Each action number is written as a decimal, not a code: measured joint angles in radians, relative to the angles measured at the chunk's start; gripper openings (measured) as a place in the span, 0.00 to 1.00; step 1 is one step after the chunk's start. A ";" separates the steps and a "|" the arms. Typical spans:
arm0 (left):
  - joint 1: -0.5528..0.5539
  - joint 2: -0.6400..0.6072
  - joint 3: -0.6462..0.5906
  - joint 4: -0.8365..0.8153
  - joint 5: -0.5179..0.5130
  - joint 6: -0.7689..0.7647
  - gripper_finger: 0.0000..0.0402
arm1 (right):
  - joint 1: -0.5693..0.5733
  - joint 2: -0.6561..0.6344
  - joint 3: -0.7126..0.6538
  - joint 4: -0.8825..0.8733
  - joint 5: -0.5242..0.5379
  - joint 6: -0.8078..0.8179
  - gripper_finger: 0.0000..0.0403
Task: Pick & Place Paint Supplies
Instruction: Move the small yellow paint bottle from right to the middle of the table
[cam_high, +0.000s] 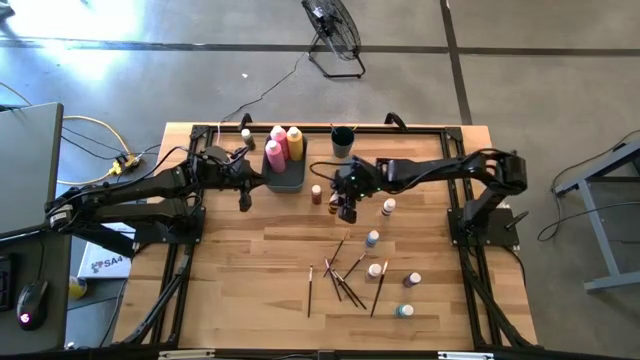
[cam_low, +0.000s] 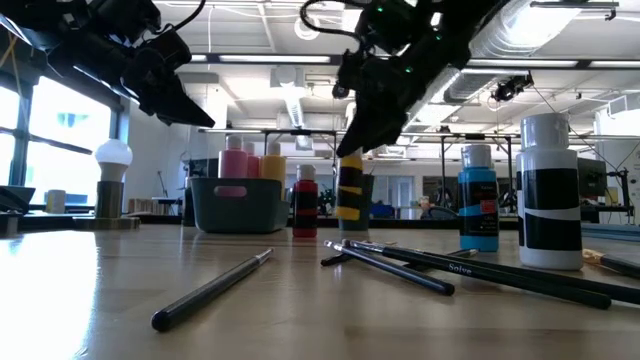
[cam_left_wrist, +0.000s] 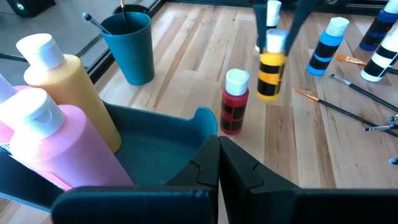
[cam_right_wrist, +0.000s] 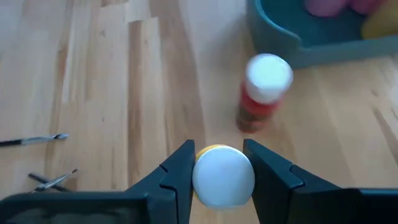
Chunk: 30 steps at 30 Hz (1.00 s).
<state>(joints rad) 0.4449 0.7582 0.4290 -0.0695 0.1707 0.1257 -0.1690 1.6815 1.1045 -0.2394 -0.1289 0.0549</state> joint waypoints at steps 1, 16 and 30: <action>0.000 0.000 0.000 0.000 0.000 0.000 0.00 | 0.008 0.013 0.020 -0.006 -0.002 -0.011 0.28; 0.000 0.000 0.000 0.000 0.000 0.000 0.00 | 0.053 0.228 0.299 -0.095 -0.005 -0.137 0.30; 0.000 0.000 0.000 0.000 0.000 0.000 0.00 | 0.052 0.273 0.378 -0.100 0.016 -0.185 0.30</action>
<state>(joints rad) 0.4448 0.7582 0.4290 -0.0692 0.1707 0.1261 -0.1165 1.9542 1.4826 -0.3394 -0.1129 -0.1305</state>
